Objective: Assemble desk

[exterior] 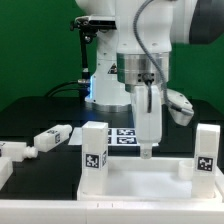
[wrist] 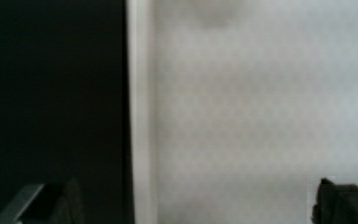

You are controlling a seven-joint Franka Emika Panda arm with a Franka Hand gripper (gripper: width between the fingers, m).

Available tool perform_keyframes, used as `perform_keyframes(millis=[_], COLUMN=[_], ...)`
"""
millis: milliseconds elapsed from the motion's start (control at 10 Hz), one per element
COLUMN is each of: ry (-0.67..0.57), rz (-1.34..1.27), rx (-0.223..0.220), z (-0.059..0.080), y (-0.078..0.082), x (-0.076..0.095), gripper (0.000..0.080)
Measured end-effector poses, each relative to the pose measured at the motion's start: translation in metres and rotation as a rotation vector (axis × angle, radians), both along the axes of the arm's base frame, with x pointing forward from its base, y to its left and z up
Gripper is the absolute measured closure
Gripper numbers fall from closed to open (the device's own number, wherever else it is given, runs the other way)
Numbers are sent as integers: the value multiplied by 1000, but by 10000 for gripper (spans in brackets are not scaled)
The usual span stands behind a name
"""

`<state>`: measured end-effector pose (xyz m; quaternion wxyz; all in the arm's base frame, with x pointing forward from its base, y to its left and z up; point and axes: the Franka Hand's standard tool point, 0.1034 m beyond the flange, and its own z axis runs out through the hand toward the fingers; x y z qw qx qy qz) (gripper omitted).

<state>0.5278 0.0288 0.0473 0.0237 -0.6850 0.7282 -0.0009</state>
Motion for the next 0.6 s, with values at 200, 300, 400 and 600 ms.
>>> perform_keyframes(millis=[200,300,400,600], ry=[-1,-4,-12,-11], rz=[5,1,-6,-5], rx=[-33,-40,-42,-42], z=[-21,-27,-29,-30], y=[-2,-2,-1,-1], x=[-11,-13,-12,-12], gripper=[151,151,151,151])
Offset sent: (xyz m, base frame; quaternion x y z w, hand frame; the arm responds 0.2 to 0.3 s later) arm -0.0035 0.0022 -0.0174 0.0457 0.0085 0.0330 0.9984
